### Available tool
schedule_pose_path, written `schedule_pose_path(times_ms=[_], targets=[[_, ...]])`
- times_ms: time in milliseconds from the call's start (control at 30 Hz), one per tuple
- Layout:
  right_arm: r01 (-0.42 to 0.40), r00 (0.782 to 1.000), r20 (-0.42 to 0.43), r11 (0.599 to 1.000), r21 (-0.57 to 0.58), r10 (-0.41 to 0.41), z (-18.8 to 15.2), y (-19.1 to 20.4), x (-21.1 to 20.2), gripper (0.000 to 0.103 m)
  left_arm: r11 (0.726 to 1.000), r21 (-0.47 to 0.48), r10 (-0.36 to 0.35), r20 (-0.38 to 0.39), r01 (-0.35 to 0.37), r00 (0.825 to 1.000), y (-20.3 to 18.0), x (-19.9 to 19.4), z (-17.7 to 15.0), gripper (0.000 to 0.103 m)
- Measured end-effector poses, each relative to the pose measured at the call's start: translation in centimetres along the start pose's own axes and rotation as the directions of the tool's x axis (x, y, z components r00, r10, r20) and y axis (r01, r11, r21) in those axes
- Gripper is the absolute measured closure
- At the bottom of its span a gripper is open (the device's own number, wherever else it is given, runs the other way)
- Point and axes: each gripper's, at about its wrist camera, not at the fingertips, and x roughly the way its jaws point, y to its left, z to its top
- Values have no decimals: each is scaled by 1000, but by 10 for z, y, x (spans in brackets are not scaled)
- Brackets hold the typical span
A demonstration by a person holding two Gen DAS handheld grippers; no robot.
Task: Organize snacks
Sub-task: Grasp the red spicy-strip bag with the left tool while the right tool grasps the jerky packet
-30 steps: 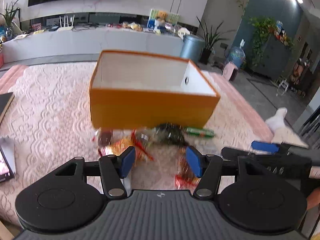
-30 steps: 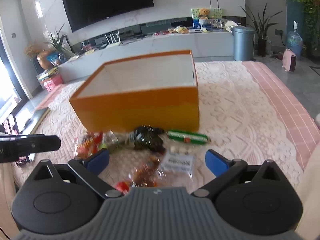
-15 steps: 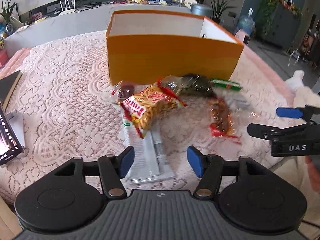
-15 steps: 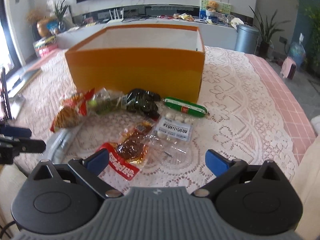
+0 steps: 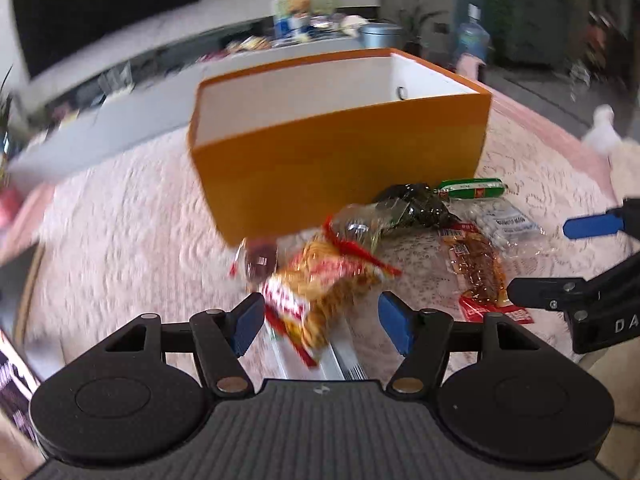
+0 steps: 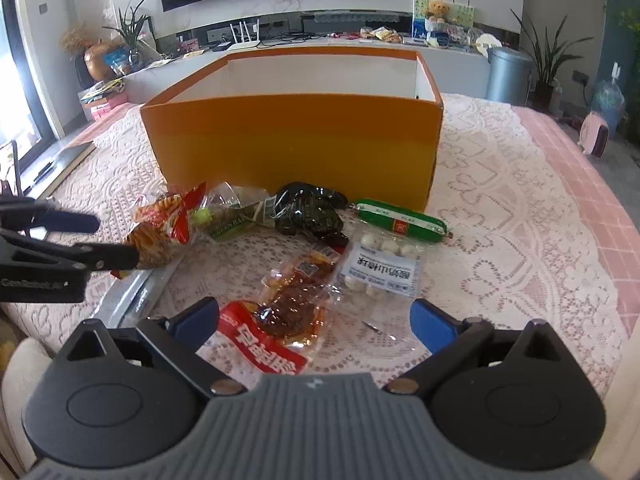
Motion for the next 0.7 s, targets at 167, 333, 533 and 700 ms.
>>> schedule_pose_path(times_ms=[167,333,533,700], targets=[[-29,999,-34,996,80,31,2,-3,10,13,989,147,4,-3,-3,1000,-12,21,7,27],[-69,995,-59,993,96,74,1,5,20,14,981,193,38,-9,-35,999,-19,38,4,28],[-40,996,-76,989,142,51,6,11,36,13,977,200,79,-7,-76,997,-19,48,-2,28],[1,997,-83,994,105,8,9,22,42,17,965,232,129,-9,-123,992,-22,55,-6,30]])
